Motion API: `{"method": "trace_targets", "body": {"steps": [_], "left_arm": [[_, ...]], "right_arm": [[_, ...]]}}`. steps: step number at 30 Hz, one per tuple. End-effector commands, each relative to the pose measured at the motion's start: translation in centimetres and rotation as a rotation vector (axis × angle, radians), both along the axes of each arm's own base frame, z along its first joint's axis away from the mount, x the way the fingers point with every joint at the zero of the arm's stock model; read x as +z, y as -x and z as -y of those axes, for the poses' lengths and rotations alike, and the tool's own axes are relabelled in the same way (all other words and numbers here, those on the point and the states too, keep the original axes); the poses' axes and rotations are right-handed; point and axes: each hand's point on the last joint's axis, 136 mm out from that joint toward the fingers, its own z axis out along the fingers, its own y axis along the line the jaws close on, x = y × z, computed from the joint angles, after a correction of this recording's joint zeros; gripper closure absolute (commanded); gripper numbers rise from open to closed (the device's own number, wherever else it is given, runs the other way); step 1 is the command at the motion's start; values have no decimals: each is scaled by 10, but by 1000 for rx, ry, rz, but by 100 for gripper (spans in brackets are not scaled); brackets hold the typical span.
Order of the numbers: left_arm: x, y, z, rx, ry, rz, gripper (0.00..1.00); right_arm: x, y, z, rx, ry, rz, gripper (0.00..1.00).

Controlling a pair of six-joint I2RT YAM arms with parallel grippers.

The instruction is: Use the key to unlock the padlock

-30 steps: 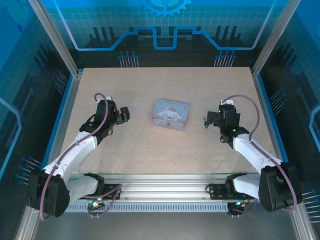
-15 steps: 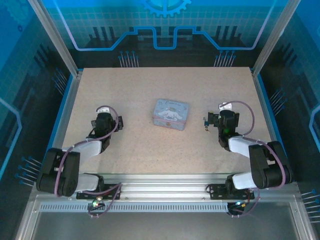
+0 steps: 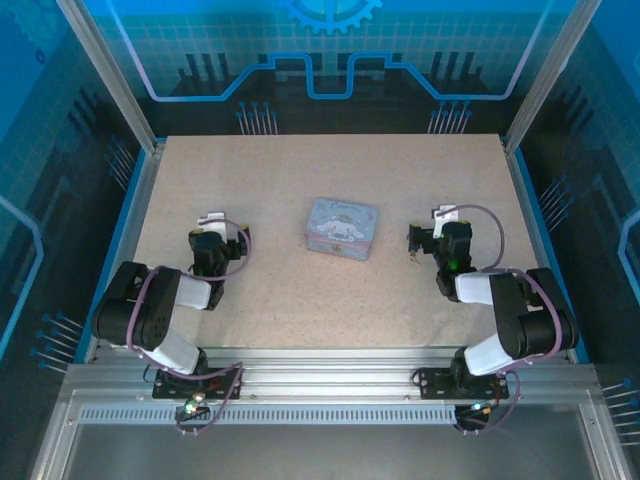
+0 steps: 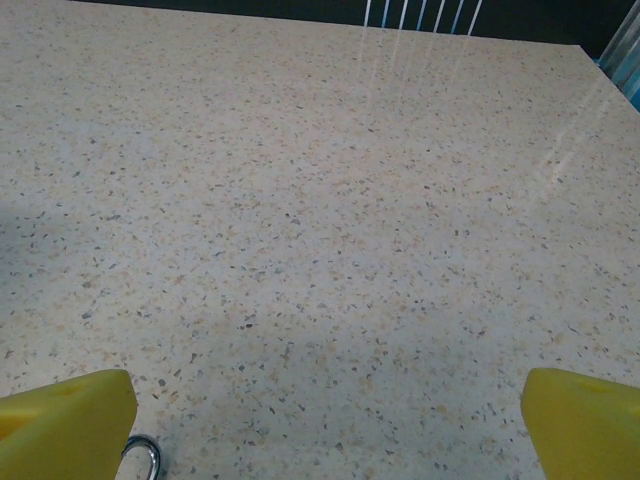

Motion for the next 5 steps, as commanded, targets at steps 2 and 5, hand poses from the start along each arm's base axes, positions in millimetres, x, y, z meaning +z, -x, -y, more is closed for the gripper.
{"method": "trace_targets", "body": {"steps": [2, 5], "left_arm": [[21, -11, -5, 14, 3, 72, 1], [21, -11, -5, 14, 3, 71, 1]], "right_arm": [[8, -5, 1, 21, -20, 30, 0], [9, -5, 2, 20, -15, 37, 0]]}}
